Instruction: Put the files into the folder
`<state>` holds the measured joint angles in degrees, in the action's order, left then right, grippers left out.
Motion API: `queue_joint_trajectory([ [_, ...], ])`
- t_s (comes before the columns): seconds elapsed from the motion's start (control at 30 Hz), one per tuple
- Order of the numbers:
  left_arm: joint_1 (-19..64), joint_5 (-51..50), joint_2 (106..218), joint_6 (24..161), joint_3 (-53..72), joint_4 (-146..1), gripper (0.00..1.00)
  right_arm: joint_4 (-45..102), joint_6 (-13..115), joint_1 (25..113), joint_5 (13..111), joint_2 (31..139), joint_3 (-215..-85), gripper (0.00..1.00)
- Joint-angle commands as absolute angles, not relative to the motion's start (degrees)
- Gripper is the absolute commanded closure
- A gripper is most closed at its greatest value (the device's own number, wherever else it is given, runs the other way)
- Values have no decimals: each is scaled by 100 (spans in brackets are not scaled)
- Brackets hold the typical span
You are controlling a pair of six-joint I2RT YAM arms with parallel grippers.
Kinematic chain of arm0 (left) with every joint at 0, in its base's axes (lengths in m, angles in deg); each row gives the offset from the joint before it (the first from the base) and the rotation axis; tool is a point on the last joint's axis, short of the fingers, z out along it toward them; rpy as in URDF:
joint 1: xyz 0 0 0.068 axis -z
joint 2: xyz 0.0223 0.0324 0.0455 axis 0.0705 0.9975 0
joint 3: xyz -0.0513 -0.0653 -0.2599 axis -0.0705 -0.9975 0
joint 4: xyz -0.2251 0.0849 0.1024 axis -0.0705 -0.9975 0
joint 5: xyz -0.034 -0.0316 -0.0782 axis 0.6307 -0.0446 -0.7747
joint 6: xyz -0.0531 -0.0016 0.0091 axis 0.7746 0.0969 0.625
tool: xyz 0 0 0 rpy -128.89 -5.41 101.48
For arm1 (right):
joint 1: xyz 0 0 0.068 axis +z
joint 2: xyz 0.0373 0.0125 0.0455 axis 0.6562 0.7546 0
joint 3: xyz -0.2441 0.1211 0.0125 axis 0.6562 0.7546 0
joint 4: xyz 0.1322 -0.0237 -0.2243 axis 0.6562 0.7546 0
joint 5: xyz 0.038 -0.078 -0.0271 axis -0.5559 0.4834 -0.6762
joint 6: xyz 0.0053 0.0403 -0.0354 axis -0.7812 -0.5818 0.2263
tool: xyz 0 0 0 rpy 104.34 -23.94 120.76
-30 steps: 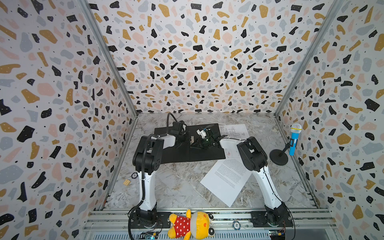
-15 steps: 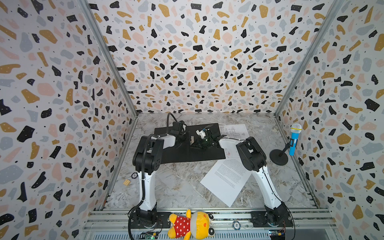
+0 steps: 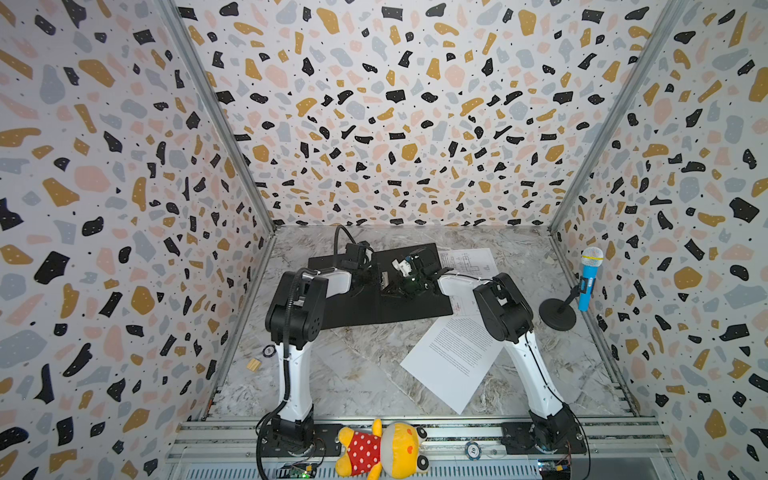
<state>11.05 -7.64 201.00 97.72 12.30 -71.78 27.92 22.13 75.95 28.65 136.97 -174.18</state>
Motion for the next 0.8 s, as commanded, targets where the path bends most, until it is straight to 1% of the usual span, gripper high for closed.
queue_joint_trajectory([
  [0.0, 1212, -761, 20115, 9600, 1243, -7500, 95, 3534, 2711, 7603, 3361, 13775, -17443, 100],
  [0.13, 1259, -640, 20202, 9504, 1330, -7685, 98, 3914, 2972, 7605, 3658, 13774, -17525, 100],
  [0.33, 1342, -414, 20318, 9336, 1499, -7978, 100, 4382, 3296, 7585, 4031, 13757, -17669, 100],
  [0.77, 1371, -428, 20357, 9258, 1508, -7996, 100, 3874, 3041, 7449, 3460, 13430, -17399, 100],
])
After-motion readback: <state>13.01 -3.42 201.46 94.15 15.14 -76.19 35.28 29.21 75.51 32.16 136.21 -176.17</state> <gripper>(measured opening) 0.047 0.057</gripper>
